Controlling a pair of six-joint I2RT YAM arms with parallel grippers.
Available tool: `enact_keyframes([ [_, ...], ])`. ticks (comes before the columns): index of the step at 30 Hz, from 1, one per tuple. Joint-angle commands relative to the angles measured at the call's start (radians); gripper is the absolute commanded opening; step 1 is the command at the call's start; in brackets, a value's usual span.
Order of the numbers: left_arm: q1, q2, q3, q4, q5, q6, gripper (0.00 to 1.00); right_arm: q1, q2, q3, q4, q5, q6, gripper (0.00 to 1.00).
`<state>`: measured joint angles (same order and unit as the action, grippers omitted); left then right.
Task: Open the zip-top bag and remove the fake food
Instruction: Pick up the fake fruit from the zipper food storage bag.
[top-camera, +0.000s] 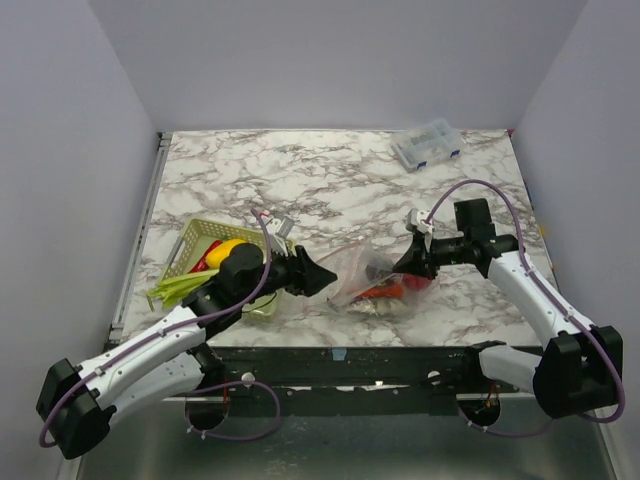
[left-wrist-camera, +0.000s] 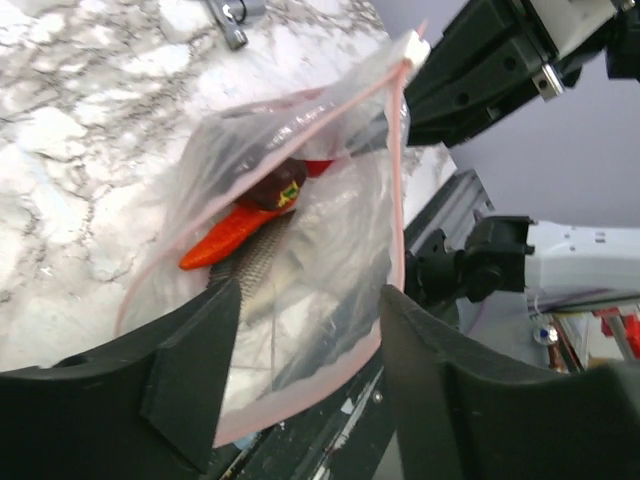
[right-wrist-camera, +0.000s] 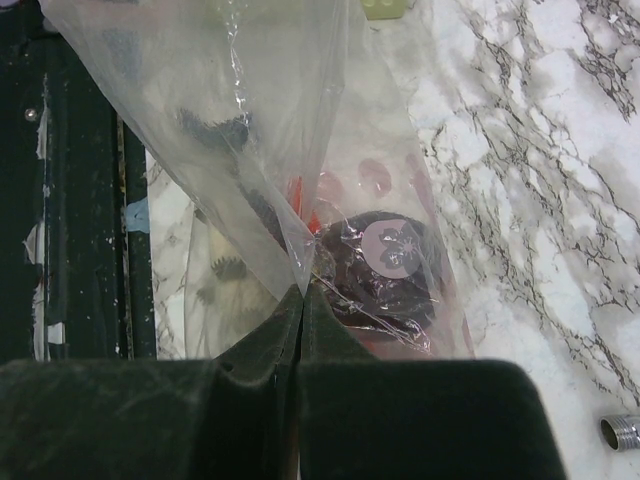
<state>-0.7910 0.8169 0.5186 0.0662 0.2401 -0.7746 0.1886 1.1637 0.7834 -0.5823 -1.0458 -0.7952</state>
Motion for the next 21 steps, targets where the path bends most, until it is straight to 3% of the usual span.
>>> enact_keyframes([
  [1, -0.009, 0.027, 0.037, 0.007, -0.14, 0.06, 0.52, 0.0, 0.018, 0.028, -0.042, -0.031, -0.03, 0.01],
  [8, -0.036, 0.148, 0.087, 0.034, -0.097, 0.07, 0.32, 0.0, 0.018, 0.033, -0.052, -0.035, -0.035, 0.01],
  [16, -0.116, 0.227, 0.143, -0.023, -0.199, 0.071, 0.32, 0.0, 0.009, 0.037, -0.045, -0.044, -0.024, 0.01],
  [21, -0.117, 0.331, 0.135, 0.089, -0.19, 0.039, 0.41, 0.0, 0.005, 0.027, -0.023, -0.024, -0.006, 0.01],
])
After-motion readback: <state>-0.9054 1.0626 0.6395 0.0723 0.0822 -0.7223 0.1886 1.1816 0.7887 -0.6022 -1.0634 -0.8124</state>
